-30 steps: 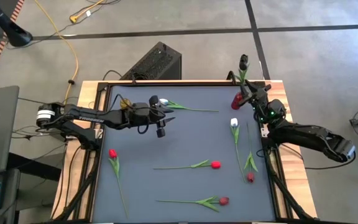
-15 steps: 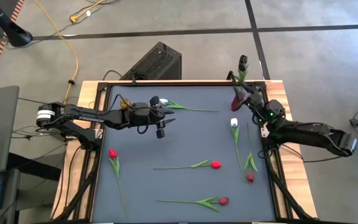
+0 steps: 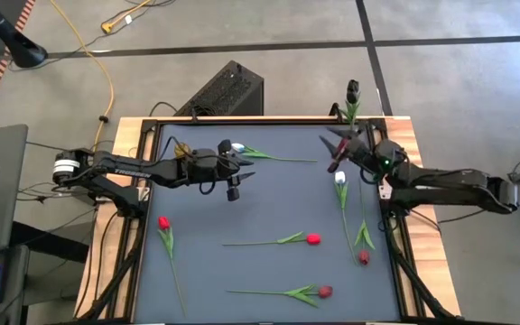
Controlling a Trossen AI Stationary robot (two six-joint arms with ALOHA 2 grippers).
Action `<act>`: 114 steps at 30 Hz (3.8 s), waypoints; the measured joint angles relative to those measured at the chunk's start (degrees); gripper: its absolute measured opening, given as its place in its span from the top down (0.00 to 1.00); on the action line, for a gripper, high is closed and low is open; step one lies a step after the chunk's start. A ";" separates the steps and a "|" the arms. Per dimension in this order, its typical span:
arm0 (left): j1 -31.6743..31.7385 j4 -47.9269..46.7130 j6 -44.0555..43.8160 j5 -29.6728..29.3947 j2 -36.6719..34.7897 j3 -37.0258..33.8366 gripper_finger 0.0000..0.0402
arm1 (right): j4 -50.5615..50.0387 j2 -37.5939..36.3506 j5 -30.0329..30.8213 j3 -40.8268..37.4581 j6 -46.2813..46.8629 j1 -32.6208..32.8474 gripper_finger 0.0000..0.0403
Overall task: Sort flowers into vase by color
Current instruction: Put the top dark red tulip into the red flower vase
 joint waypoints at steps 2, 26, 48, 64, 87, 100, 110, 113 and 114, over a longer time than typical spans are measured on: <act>-0.01 -0.01 -0.58 0.04 0.00 0.00 0.68 | -3.12 -0.01 -0.01 1.18 -0.02 2.64 0.55; -3.79 5.20 -4.52 7.95 -0.02 0.00 0.68 | -0.58 12.89 -0.09 3.13 8.13 33.16 0.55; -18.49 5.93 -16.06 1.49 1.28 0.02 0.68 | -11.23 39.31 -0.07 22.80 12.33 52.41 0.55; -30.99 14.46 -25.28 -9.07 21.94 8.28 0.68 | -28.69 33.98 -0.02 22.77 26.61 61.13 0.55; -29.44 -28.97 -28.99 -6.80 33.14 32.44 0.68 | -32.19 34.29 4.92 22.73 33.18 72.49 0.55; -29.00 -28.47 -24.04 -8.46 35.87 32.33 0.68 | -35.09 34.27 4.96 22.73 35.39 72.53 0.55; -28.07 -24.73 -21.23 -7.21 35.95 32.37 0.68 | -47.40 32.10 9.53 22.73 46.29 71.83 0.61; -27.91 -24.68 -21.32 -7.08 35.95 32.37 0.68 | -50.95 30.53 11.10 22.73 48.71 70.46 0.64; -27.91 -24.68 -21.32 -7.08 35.95 32.37 0.68 | -51.99 29.88 11.10 22.73 48.86 69.85 0.65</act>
